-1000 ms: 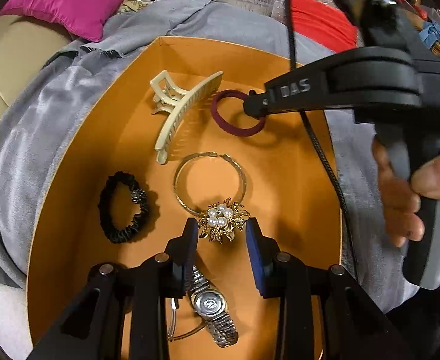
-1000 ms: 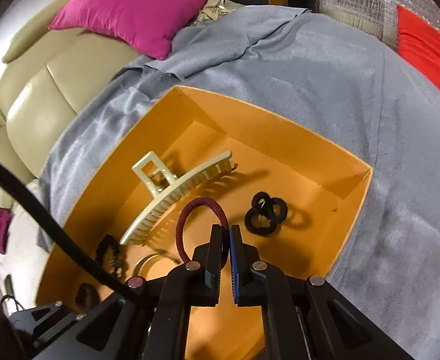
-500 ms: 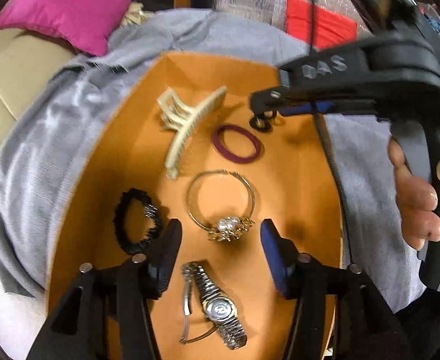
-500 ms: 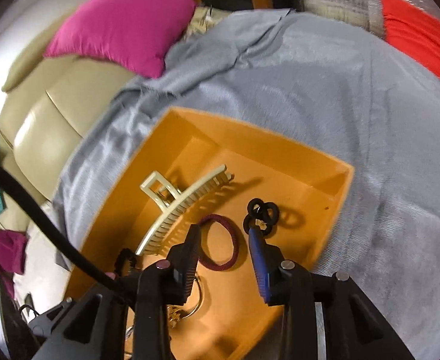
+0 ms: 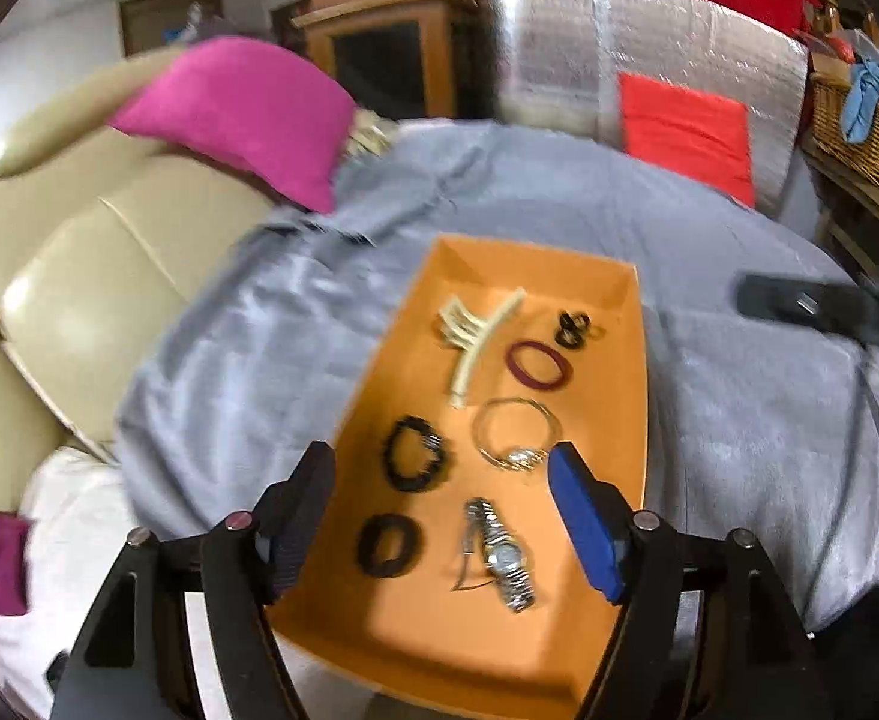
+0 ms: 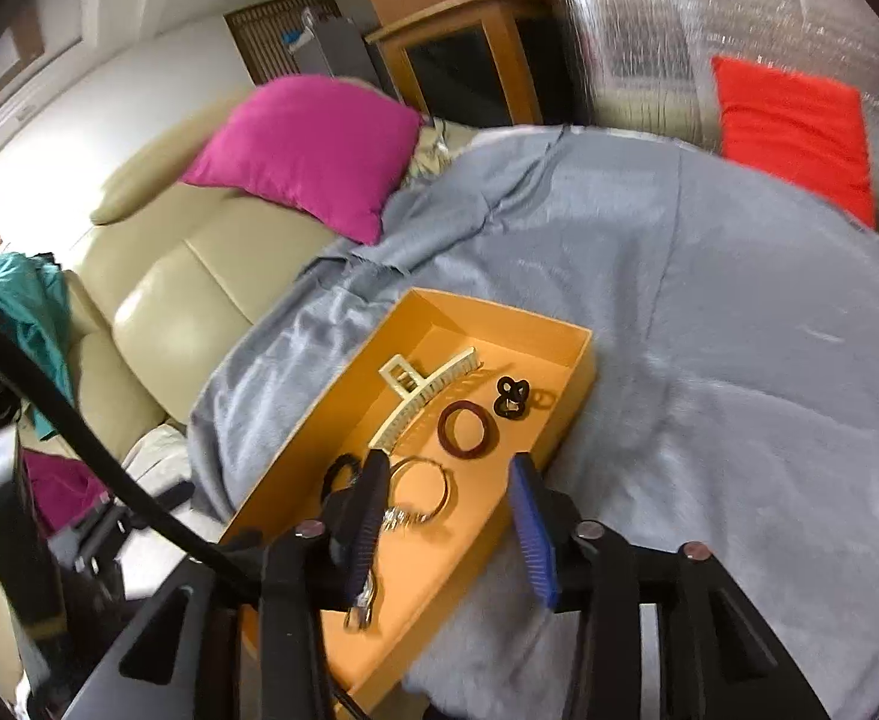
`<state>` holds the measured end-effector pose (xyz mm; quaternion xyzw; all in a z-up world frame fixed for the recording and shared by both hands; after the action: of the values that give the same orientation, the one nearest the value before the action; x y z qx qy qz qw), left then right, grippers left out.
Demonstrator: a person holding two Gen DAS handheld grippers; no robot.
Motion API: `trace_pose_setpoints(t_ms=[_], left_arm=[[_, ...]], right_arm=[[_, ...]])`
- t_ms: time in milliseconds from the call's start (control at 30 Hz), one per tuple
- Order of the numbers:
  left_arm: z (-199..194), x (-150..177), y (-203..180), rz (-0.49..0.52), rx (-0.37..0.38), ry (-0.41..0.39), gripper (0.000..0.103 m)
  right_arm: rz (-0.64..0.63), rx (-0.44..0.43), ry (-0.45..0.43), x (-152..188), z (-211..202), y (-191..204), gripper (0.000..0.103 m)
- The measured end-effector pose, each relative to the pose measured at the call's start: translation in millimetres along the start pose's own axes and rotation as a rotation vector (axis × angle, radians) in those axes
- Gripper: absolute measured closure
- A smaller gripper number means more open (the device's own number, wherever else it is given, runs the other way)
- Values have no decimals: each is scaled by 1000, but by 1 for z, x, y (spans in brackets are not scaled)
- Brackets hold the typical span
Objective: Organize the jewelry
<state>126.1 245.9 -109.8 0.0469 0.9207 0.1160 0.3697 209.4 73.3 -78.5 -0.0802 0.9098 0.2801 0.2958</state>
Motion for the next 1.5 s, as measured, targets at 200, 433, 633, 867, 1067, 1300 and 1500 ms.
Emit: trace_pose_setpoints(t_ms=[200, 433, 633, 867, 1067, 1300, 1500], left_arm=[[-57, -9, 10, 0, -93, -65, 27], [-123, -21, 8, 9, -197, -169, 12], [-160, -22, 9, -11, -225, -206, 11], [-173, -8, 16, -47, -254, -191, 11], [-178, -3, 16, -48, -266, -192, 11], [-178, -2, 14, -37, -271, -192, 11], [-181, 0, 18, -50, -281, -194, 11]], right_arm=[[-47, -40, -102, 18, -82, 8, 44], [-96, -97, -213, 42, -160, 28, 35], [-106, -75, -290, 71, -195, 37, 29], [-71, -57, -291, 96, -202, 40, 29], [-106, -38, -282, 108, -198, 52, 29], [-109, -27, -262, 114, -186, 56, 29], [-108, -25, -263, 115, -185, 59, 29]])
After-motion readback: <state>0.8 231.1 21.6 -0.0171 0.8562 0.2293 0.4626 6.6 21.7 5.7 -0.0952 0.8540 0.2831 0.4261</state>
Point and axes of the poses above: each gripper's, at about its wrist camera, not at the fingertips, and z roughly the way its jaws point, y to its left, x to its underside, the point moved 8 cm from there along z, roughly the way its jaws point, and after that the axes turned 15 degrees about z, right-handed, at the moved point
